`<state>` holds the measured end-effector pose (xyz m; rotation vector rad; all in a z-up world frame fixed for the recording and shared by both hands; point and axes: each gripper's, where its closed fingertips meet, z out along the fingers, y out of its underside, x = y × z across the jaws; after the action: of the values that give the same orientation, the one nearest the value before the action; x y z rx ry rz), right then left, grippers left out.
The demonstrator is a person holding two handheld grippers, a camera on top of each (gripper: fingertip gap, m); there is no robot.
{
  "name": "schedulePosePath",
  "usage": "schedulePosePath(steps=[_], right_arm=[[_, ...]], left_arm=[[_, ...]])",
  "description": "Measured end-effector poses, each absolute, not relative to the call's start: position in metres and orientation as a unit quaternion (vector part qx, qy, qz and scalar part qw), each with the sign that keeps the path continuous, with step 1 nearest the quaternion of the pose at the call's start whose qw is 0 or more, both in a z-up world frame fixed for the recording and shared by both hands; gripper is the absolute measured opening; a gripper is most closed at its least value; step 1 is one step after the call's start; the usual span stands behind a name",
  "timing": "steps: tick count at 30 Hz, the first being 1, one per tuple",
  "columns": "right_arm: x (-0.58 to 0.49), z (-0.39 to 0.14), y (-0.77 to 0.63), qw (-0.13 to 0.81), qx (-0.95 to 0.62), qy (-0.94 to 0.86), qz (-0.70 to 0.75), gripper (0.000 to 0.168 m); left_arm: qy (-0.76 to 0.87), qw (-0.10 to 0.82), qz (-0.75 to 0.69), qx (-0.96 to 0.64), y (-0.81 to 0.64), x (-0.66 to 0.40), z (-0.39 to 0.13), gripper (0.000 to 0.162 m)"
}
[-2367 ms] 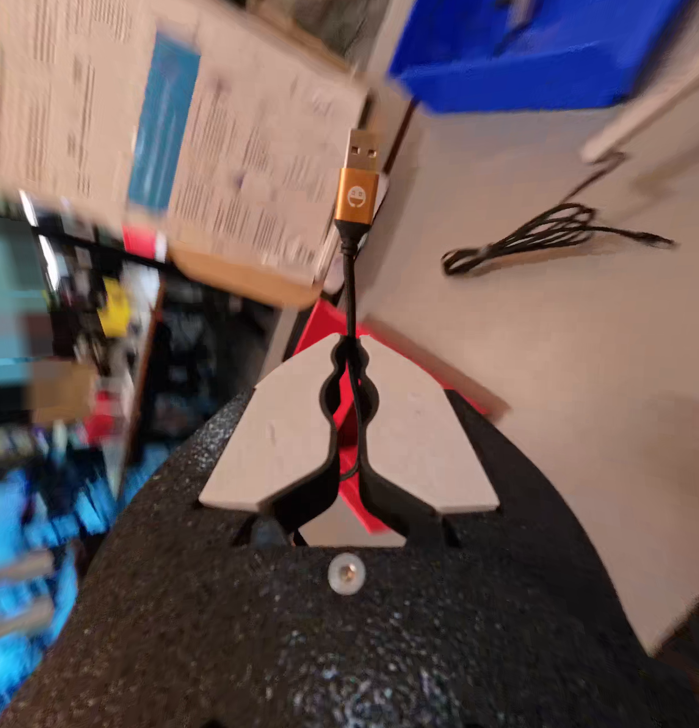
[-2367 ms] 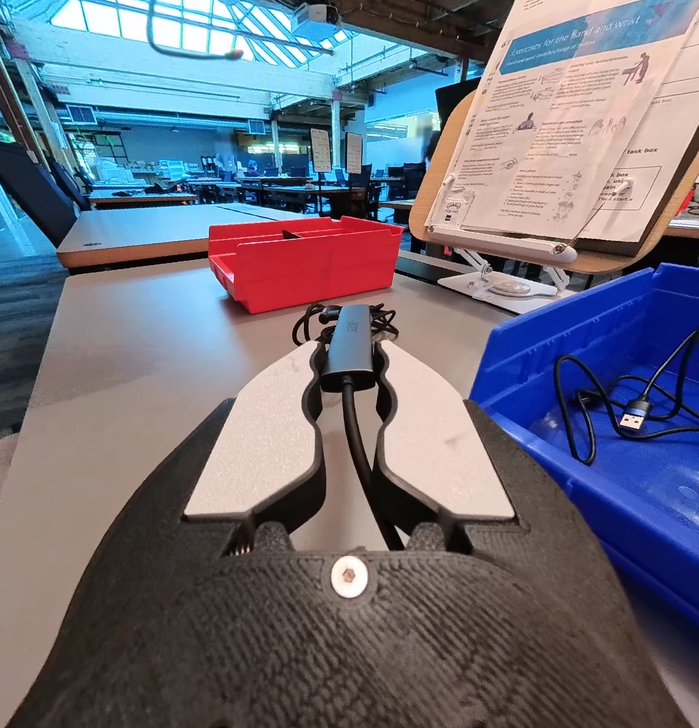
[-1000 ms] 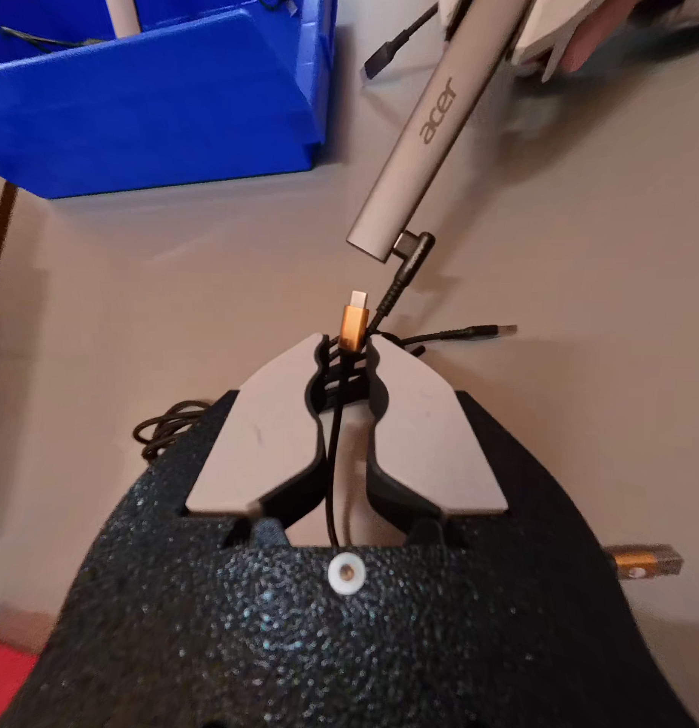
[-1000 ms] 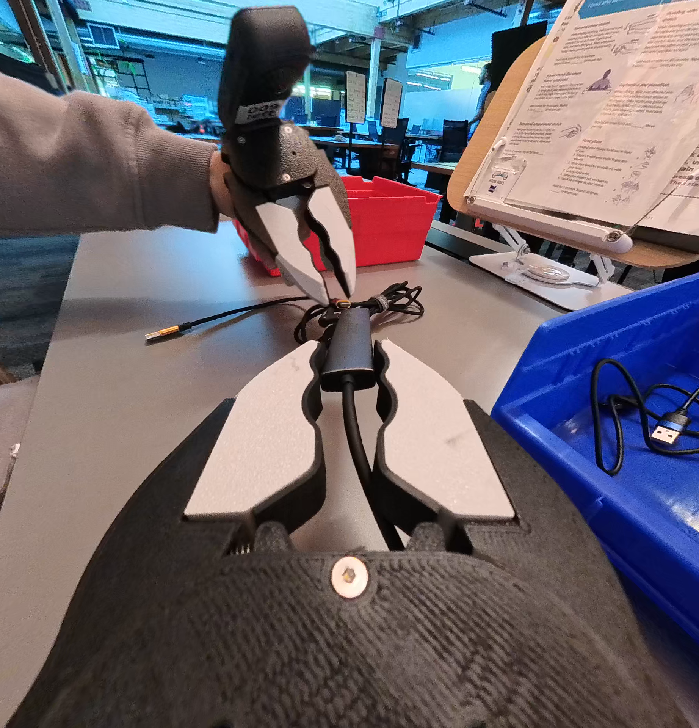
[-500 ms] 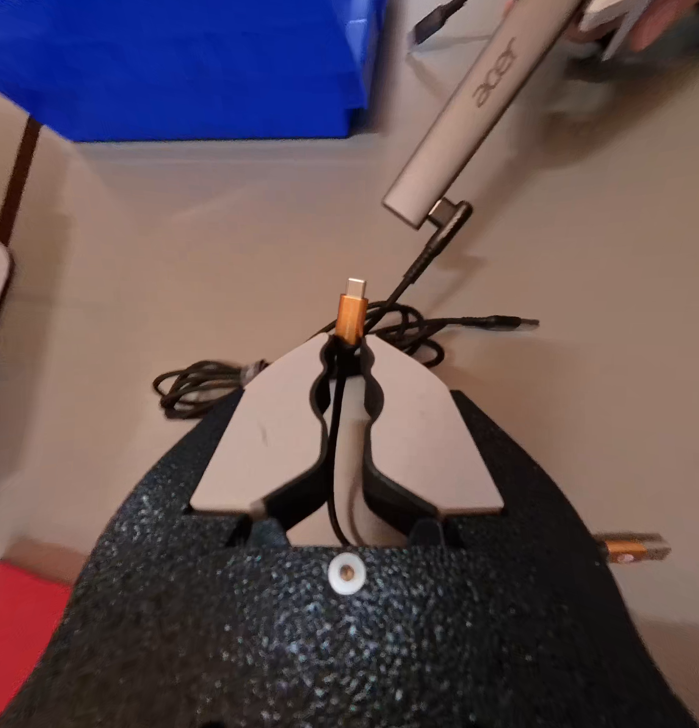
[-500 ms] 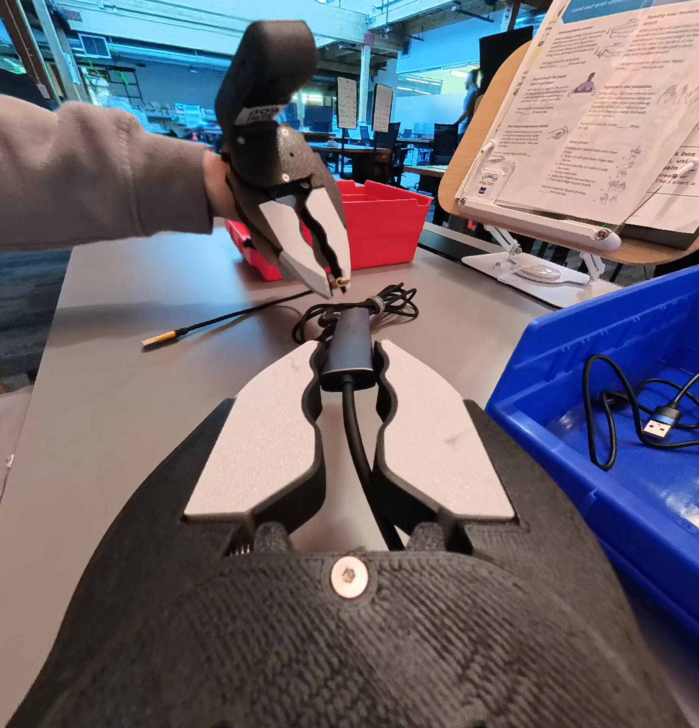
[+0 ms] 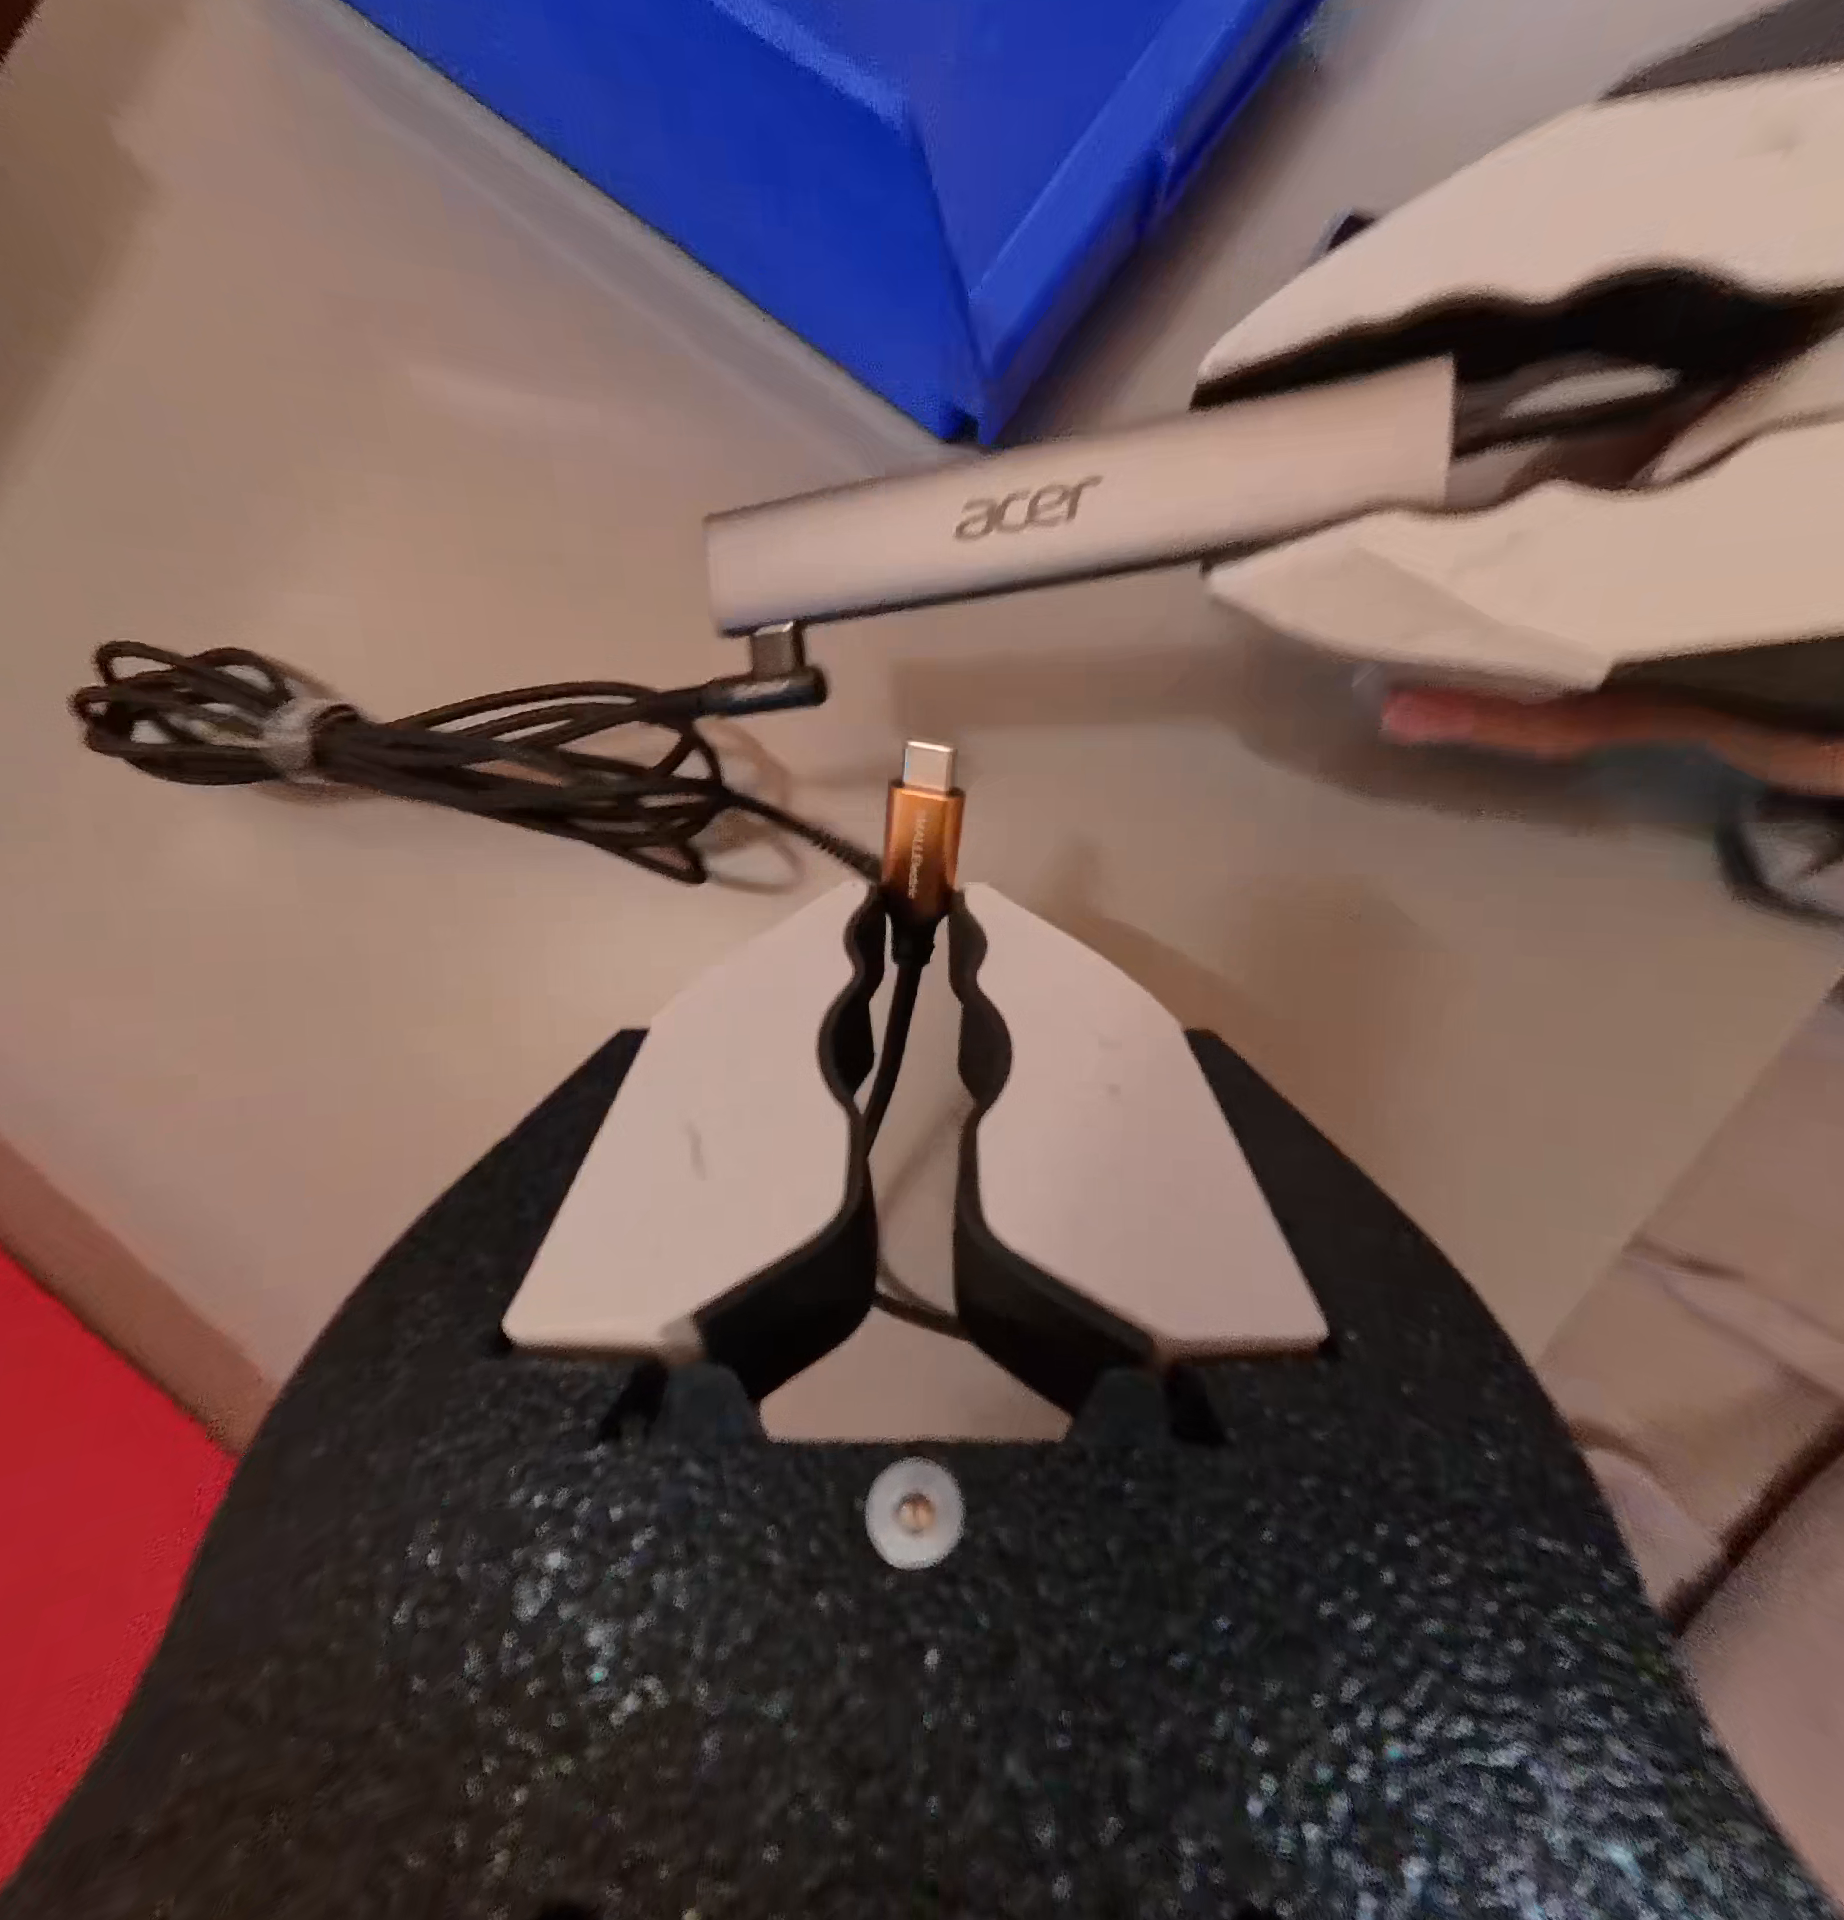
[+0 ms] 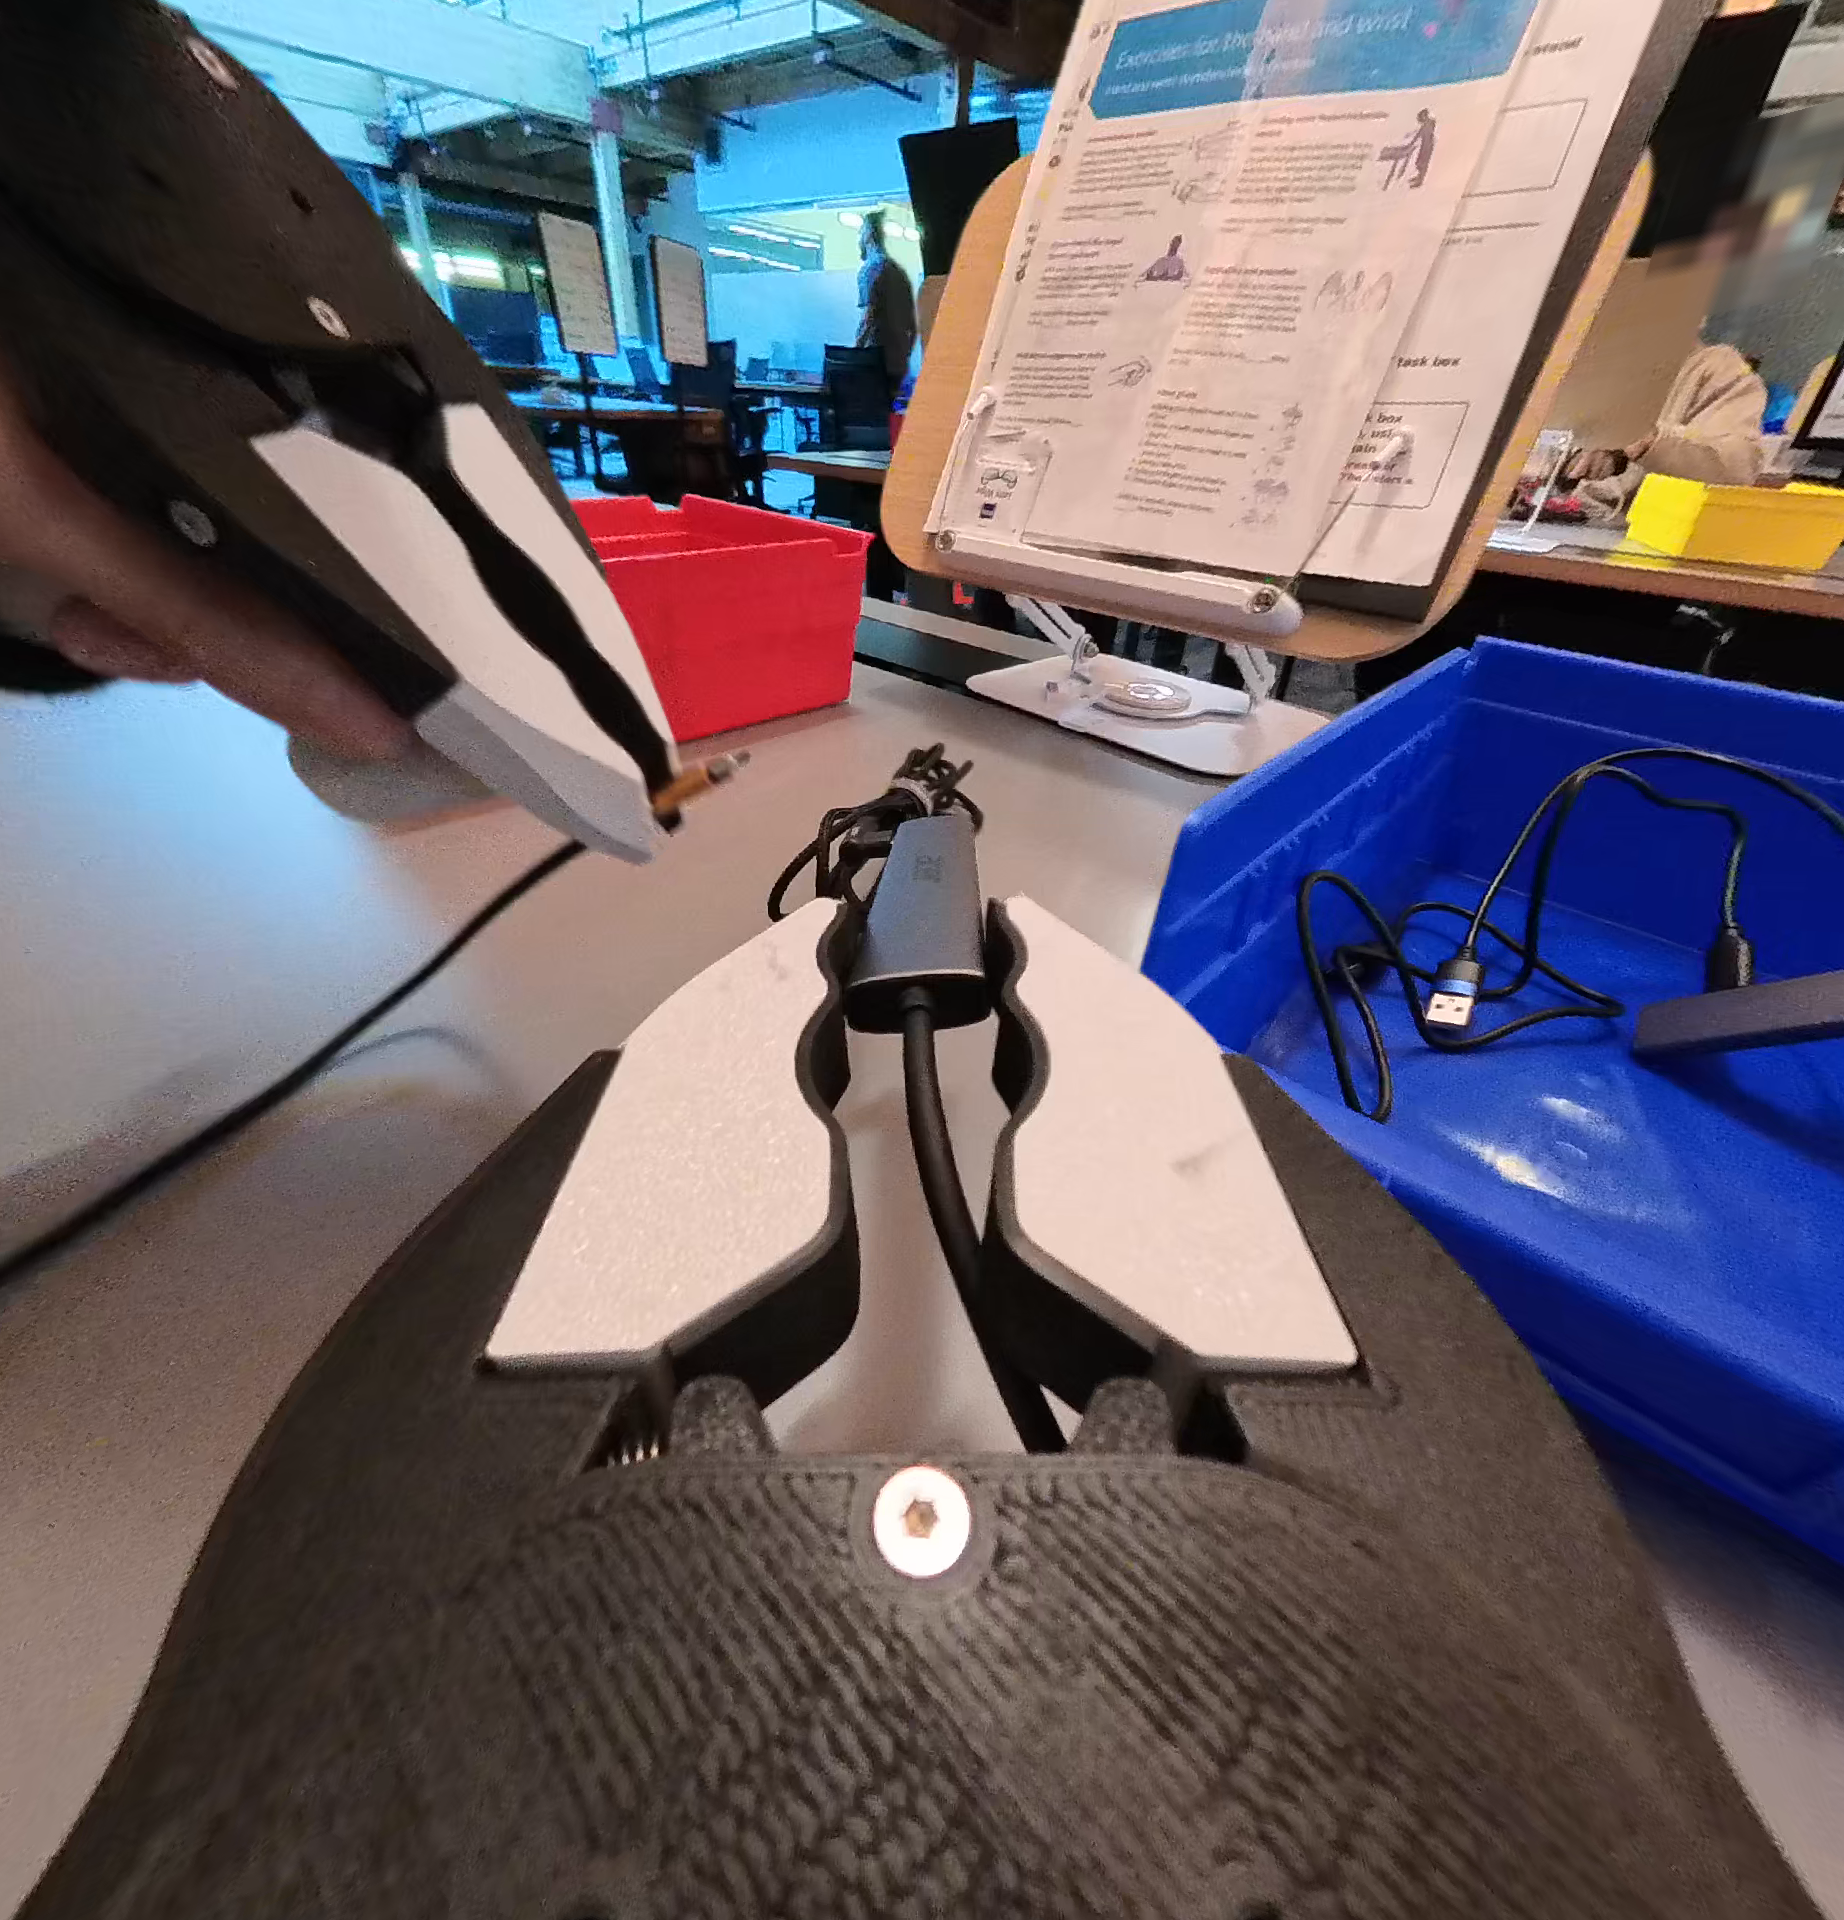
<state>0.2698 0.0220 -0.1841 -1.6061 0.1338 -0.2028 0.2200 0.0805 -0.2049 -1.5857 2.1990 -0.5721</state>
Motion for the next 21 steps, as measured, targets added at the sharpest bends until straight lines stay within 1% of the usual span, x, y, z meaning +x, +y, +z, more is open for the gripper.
schedulePosePath(steps=[1, 4, 9, 21], right_arm=[[0.268, -0.183, 0.023, 0.690, -0.716, 0.059, -0.092, 0.024], [0.263, -0.183, 0.025, 0.691, -0.715, 0.049, -0.098, 0.024], [0.262, -0.183, 0.025, 0.690, -0.715, 0.046, -0.100, 0.024], [0.260, -0.183, 0.026, 0.687, -0.716, 0.038, -0.118, 0.024]], left_arm=[[0.774, 0.181, -0.208, -0.570, 0.075, 0.224, -0.208, 0.011], [0.765, 0.179, -0.189, -0.589, 0.074, 0.232, -0.218, 0.011], [0.771, 0.149, -0.181, -0.591, 0.068, 0.235, -0.227, 0.011], [0.780, 0.148, -0.172, -0.583, 0.065, 0.236, -0.227, 0.011]])
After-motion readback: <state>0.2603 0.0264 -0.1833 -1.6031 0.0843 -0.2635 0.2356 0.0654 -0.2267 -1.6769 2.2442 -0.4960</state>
